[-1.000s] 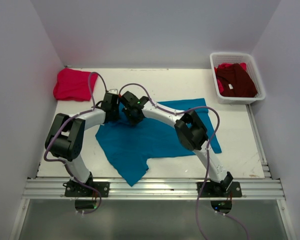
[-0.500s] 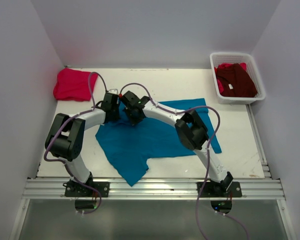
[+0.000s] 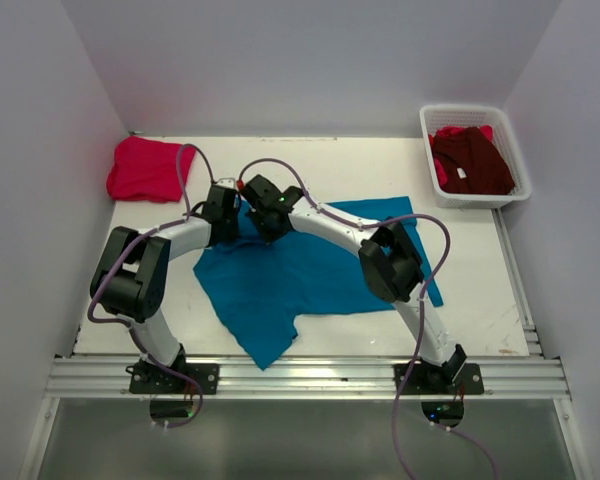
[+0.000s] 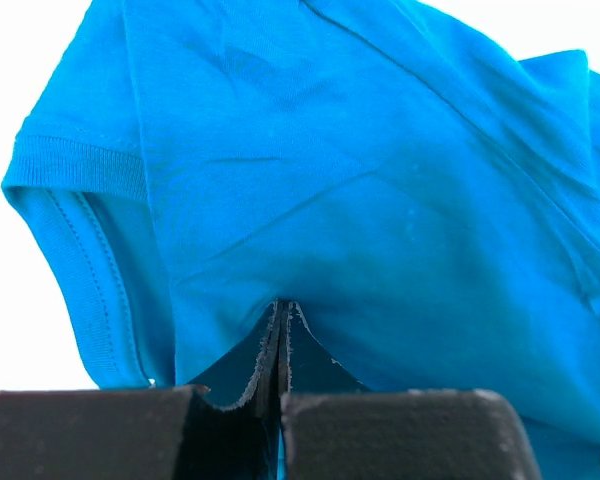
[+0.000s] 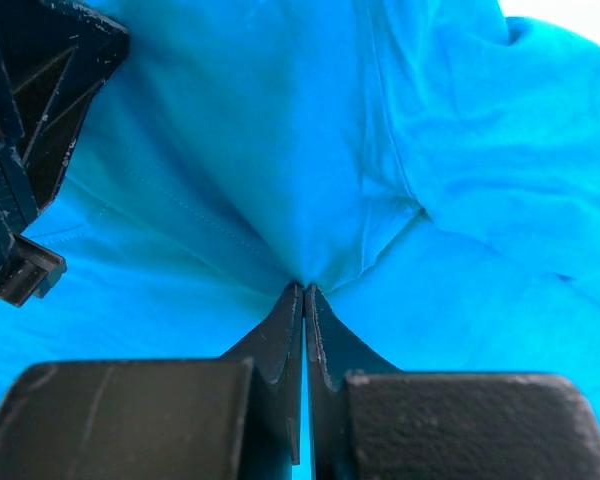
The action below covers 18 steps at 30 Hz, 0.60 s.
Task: Fold and stack the t-shirts
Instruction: Fold the tshirt
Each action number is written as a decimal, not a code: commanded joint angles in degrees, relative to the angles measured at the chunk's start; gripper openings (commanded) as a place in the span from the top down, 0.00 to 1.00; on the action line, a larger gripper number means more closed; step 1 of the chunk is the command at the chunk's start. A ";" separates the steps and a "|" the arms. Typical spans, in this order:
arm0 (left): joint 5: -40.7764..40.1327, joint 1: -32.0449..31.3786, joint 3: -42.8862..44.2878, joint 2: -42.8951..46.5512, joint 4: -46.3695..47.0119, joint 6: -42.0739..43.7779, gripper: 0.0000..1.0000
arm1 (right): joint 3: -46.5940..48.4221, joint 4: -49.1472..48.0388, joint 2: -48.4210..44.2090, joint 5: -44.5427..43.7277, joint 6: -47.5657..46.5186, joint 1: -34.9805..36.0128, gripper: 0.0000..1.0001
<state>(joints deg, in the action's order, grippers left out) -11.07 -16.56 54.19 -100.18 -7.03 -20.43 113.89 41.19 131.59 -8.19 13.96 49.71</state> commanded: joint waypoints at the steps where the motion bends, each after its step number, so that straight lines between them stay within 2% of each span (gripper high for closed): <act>1: -0.62 0.21 -1.11 -0.89 -1.15 -0.23 1.00 | 2.92 1.70 -4.76 -2.80 -1.74 -0.06 1.00; 18: -0.62 0.21 -0.93 -0.98 -1.32 -0.05 1.00 | 8.46 5.39 -4.06 -5.17 -4.02 -0.06 1.00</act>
<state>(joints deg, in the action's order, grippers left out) -11.09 -16.56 54.19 -100.18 -7.05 -20.43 119.72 44.38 131.50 -11.09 11.22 49.76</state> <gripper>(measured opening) 0.004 0.011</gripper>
